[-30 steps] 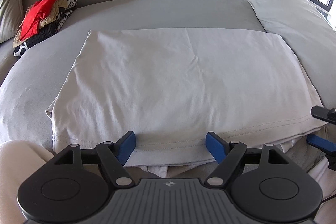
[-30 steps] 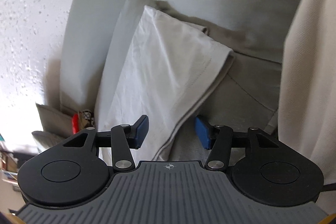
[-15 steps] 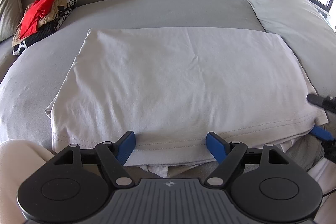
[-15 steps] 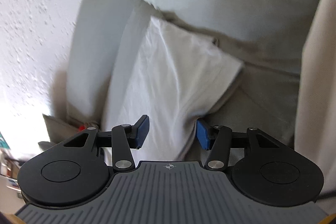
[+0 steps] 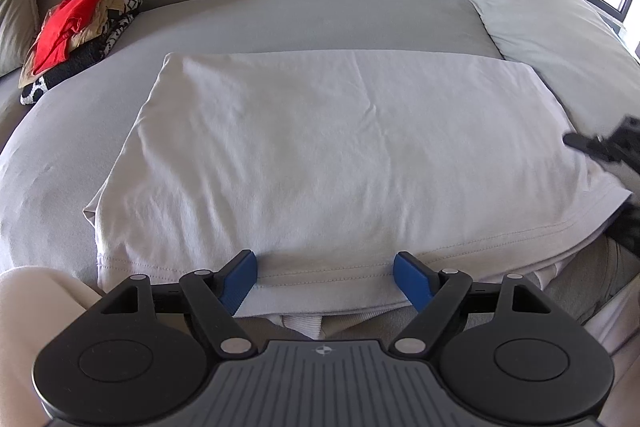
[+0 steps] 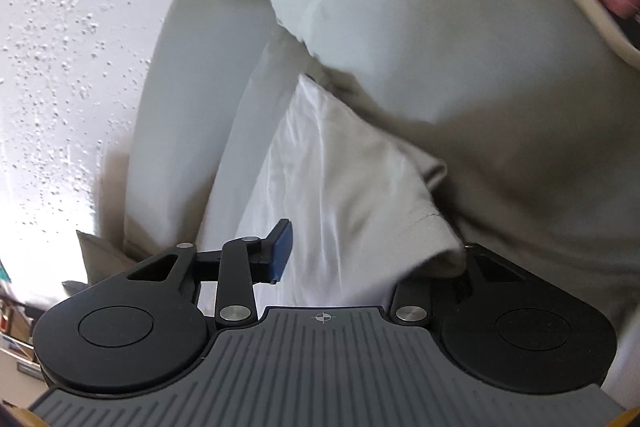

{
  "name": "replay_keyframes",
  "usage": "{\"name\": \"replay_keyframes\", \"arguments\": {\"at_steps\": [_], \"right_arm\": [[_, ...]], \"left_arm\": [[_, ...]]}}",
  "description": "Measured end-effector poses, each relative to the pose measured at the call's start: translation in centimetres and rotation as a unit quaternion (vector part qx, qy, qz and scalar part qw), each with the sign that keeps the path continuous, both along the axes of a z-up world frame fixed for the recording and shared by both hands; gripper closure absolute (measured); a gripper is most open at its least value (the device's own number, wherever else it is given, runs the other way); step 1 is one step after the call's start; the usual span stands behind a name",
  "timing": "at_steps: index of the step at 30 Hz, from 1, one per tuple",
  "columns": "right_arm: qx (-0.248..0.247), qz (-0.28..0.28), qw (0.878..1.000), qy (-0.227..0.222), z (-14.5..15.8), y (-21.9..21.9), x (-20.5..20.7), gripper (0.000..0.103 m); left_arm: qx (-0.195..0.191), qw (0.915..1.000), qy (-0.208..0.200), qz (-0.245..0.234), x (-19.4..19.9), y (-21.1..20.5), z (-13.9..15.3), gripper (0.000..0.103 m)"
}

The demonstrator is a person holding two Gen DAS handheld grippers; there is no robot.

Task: Fold clothes
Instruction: 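Move the right tool to the folded shirt edge and close on it, then lift the grey shirt with the right tool and shift it along the seat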

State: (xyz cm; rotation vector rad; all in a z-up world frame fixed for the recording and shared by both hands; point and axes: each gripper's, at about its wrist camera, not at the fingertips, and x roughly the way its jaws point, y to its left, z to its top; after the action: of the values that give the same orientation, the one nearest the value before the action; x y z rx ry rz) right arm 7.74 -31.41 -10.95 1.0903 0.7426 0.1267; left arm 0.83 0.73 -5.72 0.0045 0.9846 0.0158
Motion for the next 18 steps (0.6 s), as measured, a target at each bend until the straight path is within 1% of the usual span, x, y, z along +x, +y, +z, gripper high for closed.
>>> {"name": "replay_keyframes", "arguments": {"at_steps": [1, 2, 3, 4, 5, 6, 7, 8, 9, 11, 13, 15, 18], "right_arm": [[0.001, 0.0, 1.0, -0.005, -0.2, -0.1, 0.6, 0.057], [0.002, -0.001, 1.0, -0.01, -0.5, -0.1, 1.1, 0.061], [0.0, -0.006, 1.0, -0.009, -0.7, -0.2, 1.3, 0.069], [-0.003, -0.01, 1.0, -0.007, -0.7, -0.2, 1.2, 0.073], [-0.006, -0.014, 1.0, -0.004, -0.8, -0.2, 1.1, 0.083], [-0.011, -0.017, 1.0, -0.002, -0.8, -0.2, 1.0, 0.09], [-0.018, -0.016, 1.0, -0.001, -0.7, -0.2, 0.9, 0.093], [-0.026, -0.016, 1.0, -0.001, -0.7, -0.2, 0.8, 0.097], [-0.037, -0.014, 0.999, 0.0, -0.5, -0.1, 0.7, 0.098], [-0.079, -0.004, 0.997, 0.004, 0.3, 0.3, 0.9, 0.099], [-0.13, 0.006, 0.991, 0.011, 1.5, 1.3, 1.4, 0.099], [-0.169, 0.011, 0.985, 0.021, 2.6, 2.2, 2.0, 0.099], [-0.221, 0.015, 0.975, 0.029, 4.7, 3.7, 2.5, 0.099]], "left_arm": [[0.0, 1.0, 0.0, 0.0, 0.0, 0.0, 0.0, 0.023], [0.001, 1.0, 0.0, 0.0, 0.0, 0.0, 0.0, 0.023], [0.0, 1.0, 0.0, 0.0, 0.0, 0.0, 0.0, 0.023], [-0.001, 1.0, 0.0, 0.0, 0.0, 0.1, 0.0, 0.023], [-0.002, 1.0, 0.0, 0.0, 0.0, 0.1, 0.0, 0.023], [-0.004, 1.0, -0.001, 0.0, 0.0, 0.2, 0.0, 0.023], [-0.004, 1.0, -0.001, -0.001, -0.1, 0.2, 0.0, 0.023], [-0.003, 1.0, -0.001, -0.001, -0.1, 0.1, -0.1, 0.023], [-0.002, 1.0, -0.002, -0.002, -0.1, 0.1, -0.1, 0.023], [0.0, 1.0, -0.001, -0.004, -0.1, 0.1, -0.1, 0.023], [-0.002, 0.9999, 0.003, -0.01, 0.0, 0.2, 0.0, 0.023], [-0.004, 0.9998, 0.009, -0.017, 0.2, 0.4, 0.2, 0.023], [-0.021, 0.9997, 0.01, -0.008, 0.0, 1.6, 1.3, 0.032]]}}
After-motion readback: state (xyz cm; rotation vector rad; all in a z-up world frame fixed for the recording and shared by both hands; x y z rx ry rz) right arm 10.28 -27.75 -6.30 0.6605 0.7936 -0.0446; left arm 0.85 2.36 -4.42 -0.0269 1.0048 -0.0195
